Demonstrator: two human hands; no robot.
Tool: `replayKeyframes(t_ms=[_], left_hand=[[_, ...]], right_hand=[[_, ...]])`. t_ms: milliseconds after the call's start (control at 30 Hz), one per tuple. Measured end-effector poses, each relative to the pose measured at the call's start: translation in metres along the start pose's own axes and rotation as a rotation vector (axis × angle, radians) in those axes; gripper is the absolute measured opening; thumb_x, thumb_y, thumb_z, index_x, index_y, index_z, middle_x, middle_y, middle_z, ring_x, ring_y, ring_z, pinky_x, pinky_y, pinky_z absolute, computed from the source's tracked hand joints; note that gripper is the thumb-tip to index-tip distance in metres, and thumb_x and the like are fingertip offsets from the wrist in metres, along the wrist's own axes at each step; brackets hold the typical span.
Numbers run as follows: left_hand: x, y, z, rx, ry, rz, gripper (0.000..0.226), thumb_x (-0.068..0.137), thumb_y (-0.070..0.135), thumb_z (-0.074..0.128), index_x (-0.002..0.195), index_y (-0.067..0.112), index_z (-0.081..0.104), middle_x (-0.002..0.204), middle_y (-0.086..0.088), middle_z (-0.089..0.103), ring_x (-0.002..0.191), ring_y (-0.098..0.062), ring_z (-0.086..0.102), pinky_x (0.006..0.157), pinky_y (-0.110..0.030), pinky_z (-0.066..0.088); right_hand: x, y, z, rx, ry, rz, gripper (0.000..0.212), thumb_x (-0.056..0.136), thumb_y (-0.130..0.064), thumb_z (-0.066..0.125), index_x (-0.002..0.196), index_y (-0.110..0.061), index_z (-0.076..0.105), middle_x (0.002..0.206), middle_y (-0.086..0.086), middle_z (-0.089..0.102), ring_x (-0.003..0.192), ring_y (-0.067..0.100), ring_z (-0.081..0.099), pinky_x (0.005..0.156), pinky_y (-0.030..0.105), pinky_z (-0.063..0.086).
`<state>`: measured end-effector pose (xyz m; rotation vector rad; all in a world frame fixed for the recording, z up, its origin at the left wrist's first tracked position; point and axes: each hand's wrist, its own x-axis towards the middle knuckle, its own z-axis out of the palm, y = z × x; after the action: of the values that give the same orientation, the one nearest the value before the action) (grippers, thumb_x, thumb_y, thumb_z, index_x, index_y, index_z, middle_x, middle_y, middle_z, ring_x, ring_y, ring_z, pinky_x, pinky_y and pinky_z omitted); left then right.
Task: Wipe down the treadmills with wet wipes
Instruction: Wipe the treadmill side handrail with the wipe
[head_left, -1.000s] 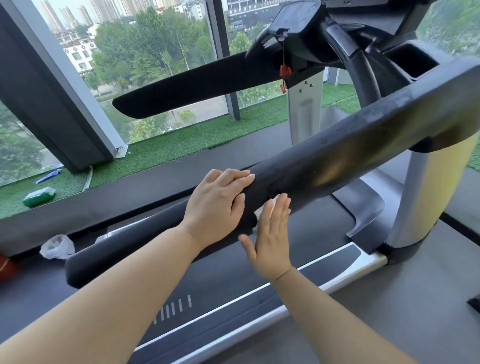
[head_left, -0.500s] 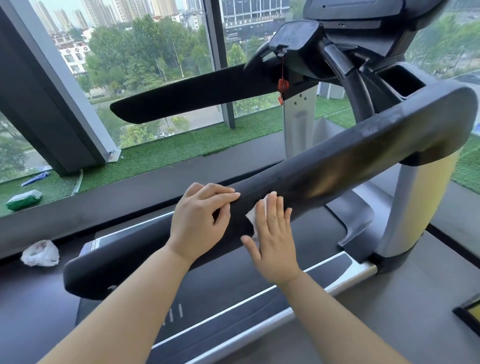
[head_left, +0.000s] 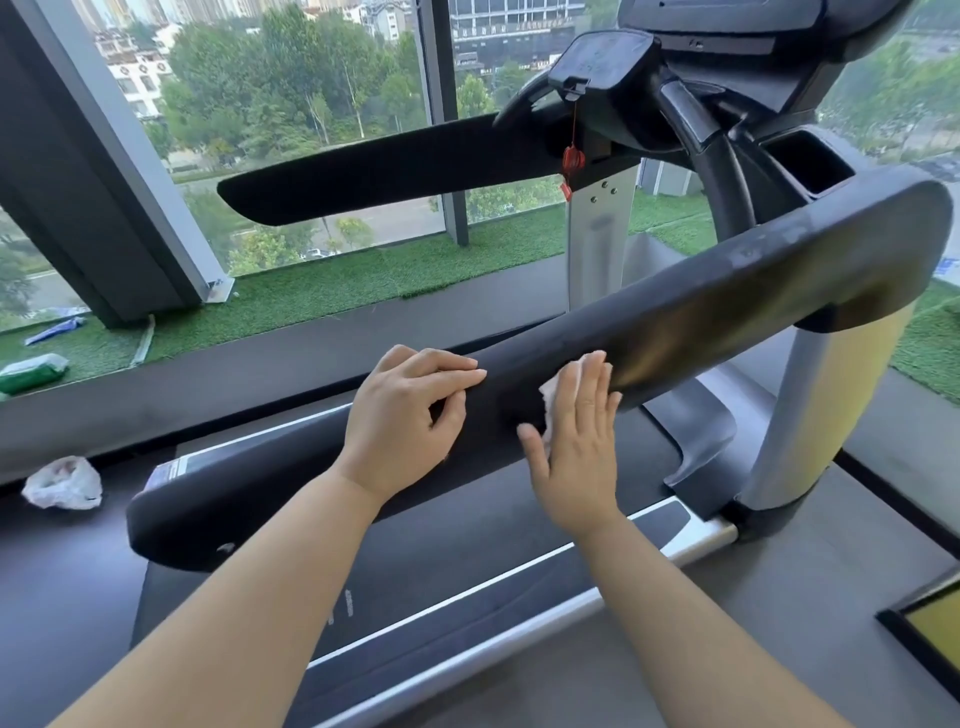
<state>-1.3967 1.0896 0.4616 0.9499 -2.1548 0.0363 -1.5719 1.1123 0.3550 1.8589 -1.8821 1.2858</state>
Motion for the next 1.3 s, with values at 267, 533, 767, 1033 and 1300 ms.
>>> replayKeyframes(t_ms=[267,533,767,1033,1300], left_hand=[[0.0,0.001,0.001,-0.007,0.006,-0.015,0.029,0.086,0.024,0.049,0.095,0.021,0.076,0.098,0.013,0.069,0.084,-0.013,0.052,0.083,-0.012,0.036],[0.001,-0.001,0.001,-0.006,-0.006,-0.012,0.029,0.086,0.024,0.049,0.096,0.022,0.076,0.099,0.014,0.069,0.084,-0.013,0.052,0.082,-0.013,0.037],[0.001,0.0,0.0,-0.003,-0.016,-0.017,0.03,0.087,0.025,0.048,0.097,0.022,0.076,0.099,0.014,0.069,0.084,-0.015,0.055,0.082,-0.014,0.038],[0.001,0.001,-0.001,0.008,-0.024,-0.014,0.03,0.087,0.024,0.048,0.097,0.021,0.076,0.099,0.013,0.069,0.085,-0.016,0.055,0.082,-0.013,0.036],[0.001,0.001,0.0,-0.002,-0.024,-0.021,0.03,0.087,0.025,0.048,0.097,0.021,0.076,0.099,0.013,0.069,0.085,-0.016,0.054,0.084,-0.011,0.034]], right_hand=[[-0.022,-0.031,0.018,0.002,-0.033,-0.16,0.076,0.098,-0.059,0.019,0.151,-0.014,-0.012,0.157,0.004,-0.023,0.146,0.027,-0.013,0.119,0.039,-0.004],[-0.01,-0.03,0.015,0.078,0.007,0.085,0.079,0.099,-0.058,0.021,0.15,-0.006,-0.009,0.155,0.017,-0.014,0.145,0.028,-0.019,0.119,0.041,-0.005],[-0.012,0.004,0.008,-0.025,-0.012,0.022,0.072,0.099,-0.058,0.017,0.151,-0.015,-0.009,0.157,0.015,-0.006,0.145,0.02,-0.019,0.117,0.038,-0.006],[-0.035,-0.043,0.034,0.112,-0.02,0.01,0.076,0.099,-0.057,0.019,0.149,-0.013,-0.017,0.155,0.006,-0.028,0.145,0.028,-0.019,0.118,0.038,-0.009],[-0.018,-0.033,0.028,0.255,0.029,0.328,0.079,0.099,-0.057,0.014,0.147,-0.002,-0.013,0.151,0.015,-0.025,0.143,0.025,-0.022,0.115,0.029,-0.017]])
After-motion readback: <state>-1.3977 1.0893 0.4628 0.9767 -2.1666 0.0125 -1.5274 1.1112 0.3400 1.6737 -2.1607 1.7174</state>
